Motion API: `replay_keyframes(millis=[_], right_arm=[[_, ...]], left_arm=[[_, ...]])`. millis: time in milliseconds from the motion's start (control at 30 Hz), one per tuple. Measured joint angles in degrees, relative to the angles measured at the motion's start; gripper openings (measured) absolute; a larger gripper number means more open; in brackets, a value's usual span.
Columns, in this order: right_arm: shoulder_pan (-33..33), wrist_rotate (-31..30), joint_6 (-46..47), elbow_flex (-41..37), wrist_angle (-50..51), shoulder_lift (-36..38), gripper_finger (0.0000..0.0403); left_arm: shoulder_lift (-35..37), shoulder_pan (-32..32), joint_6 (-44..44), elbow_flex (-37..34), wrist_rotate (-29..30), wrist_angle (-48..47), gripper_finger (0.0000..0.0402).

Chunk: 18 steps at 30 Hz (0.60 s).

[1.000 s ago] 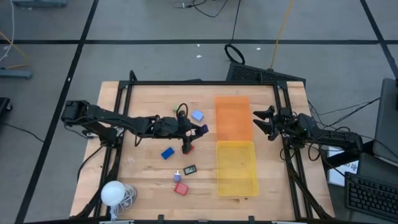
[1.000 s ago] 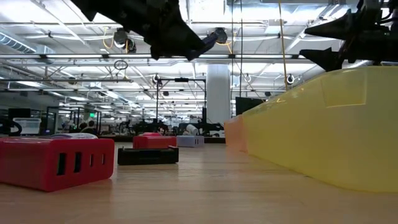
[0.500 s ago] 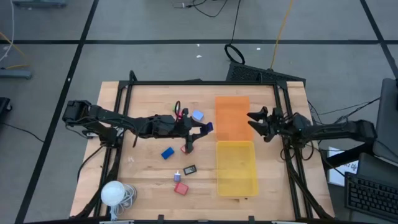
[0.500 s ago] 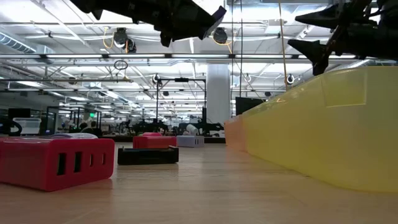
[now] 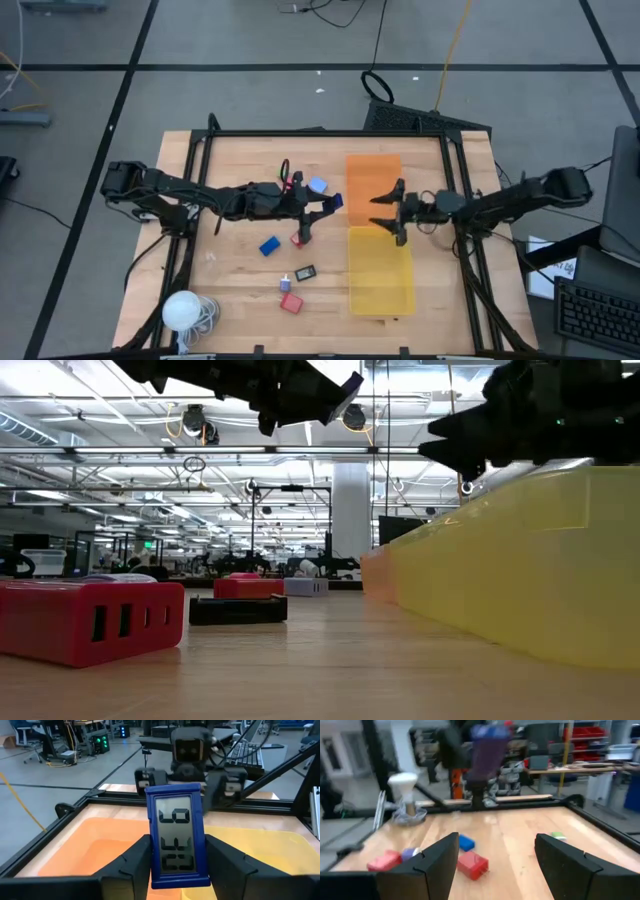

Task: Pick & Place Office items
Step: Put the dark blue timer into the orange bin

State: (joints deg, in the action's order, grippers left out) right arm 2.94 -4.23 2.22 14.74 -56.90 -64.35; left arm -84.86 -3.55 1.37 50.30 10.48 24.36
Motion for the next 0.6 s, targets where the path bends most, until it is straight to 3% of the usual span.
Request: replay_keyframes(millis=[367,600], right_arm=[[0.9,-0.2,-2.7,14.4,-2.9,-13.3,0.0256],[0.9,-0.2,-4.5,19.2,-1.7,-15.3,0.0300]], left_arm=[[0.0,0.1,-0.2,0.0,0.0,-0.1,0.0151],[0.0,-0.6,-0.2,0.0,-0.1,0.0,0.0177]])
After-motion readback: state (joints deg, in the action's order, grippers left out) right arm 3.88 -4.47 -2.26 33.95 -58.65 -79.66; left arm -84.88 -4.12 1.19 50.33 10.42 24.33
